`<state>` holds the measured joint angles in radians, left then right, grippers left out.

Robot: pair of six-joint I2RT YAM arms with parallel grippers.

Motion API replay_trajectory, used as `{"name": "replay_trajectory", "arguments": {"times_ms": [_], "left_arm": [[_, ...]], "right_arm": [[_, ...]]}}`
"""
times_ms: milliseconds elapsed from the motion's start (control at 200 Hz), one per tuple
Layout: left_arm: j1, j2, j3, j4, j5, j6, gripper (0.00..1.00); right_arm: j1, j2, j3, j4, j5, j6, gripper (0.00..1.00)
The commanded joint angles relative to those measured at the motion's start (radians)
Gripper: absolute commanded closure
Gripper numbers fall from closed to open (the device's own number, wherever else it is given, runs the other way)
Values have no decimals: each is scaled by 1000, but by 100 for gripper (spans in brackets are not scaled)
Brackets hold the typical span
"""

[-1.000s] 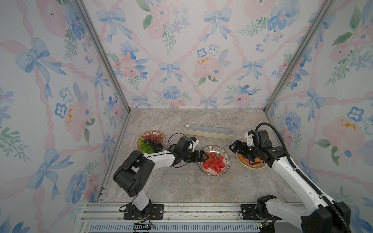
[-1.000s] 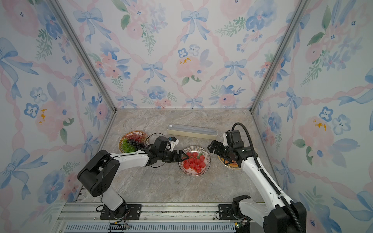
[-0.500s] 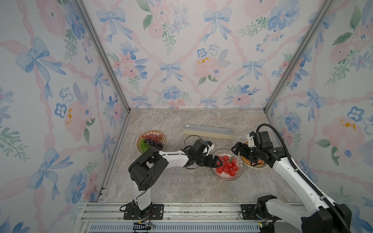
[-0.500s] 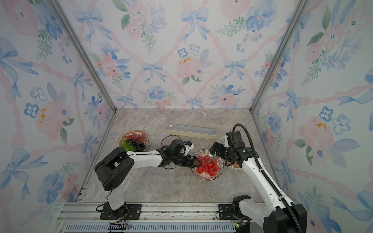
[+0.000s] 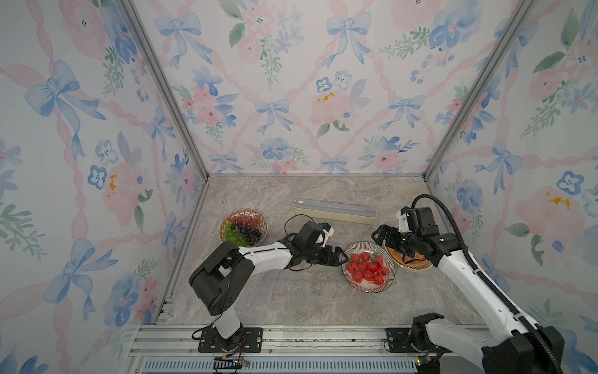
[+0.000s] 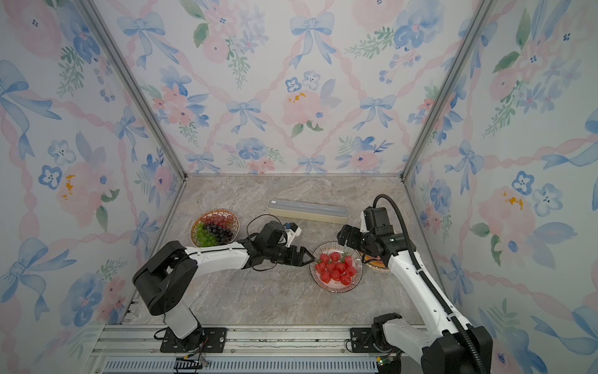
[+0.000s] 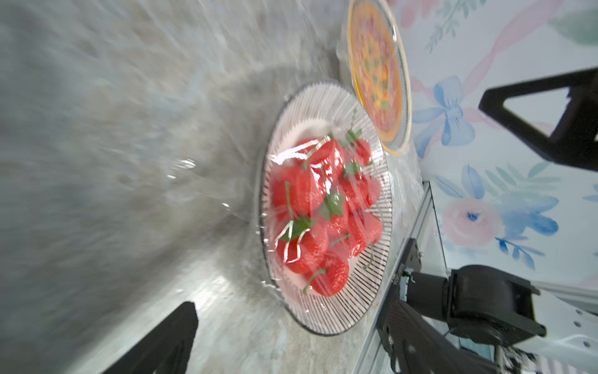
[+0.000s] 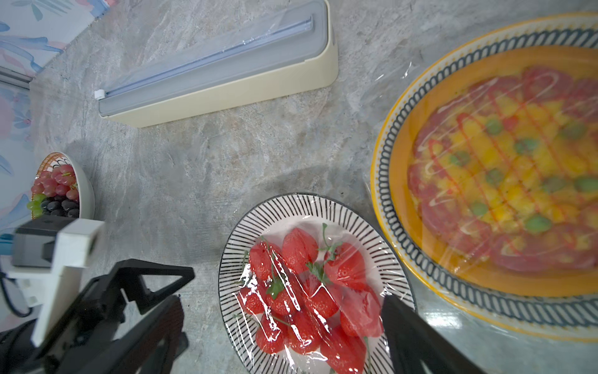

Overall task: Wrap the plate with plastic wrap
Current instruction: Move the plate to the center of the board.

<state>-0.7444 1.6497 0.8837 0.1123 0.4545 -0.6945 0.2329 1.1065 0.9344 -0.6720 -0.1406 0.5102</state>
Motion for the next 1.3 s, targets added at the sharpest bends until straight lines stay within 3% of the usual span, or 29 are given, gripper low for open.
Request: {"name": "replay_trajectory", "arguments": {"times_ms": [0, 185, 380, 480, 665, 915, 1160, 1295], "left_arm": [[62, -117, -34, -86, -115, 83, 7], [238, -307, -100, -129, -207, 100, 11], [598, -404, -86, -261, -200, 171, 20], [784, -425, -72, -274, -193, 193, 32], [1053, -358, -31, -273, -252, 255, 47], [1191, -168, 18, -262, -255, 313, 49], [1252, -37, 24, -247, -61, 357, 59], [1260, -5, 24, -248, -9, 367, 62]], "right_arm": [[30, 24, 40, 22, 32, -42, 3], [99, 67, 60, 97, 35, -34, 0], [160, 135, 94, 121, 48, -41, 2], [168, 154, 98, 126, 47, -41, 2], [170, 165, 93, 135, 48, -53, 2], [167, 171, 80, 135, 53, -82, 2], [159, 162, 53, 152, 40, -88, 2], [152, 161, 44, 160, 32, -89, 2]]}}
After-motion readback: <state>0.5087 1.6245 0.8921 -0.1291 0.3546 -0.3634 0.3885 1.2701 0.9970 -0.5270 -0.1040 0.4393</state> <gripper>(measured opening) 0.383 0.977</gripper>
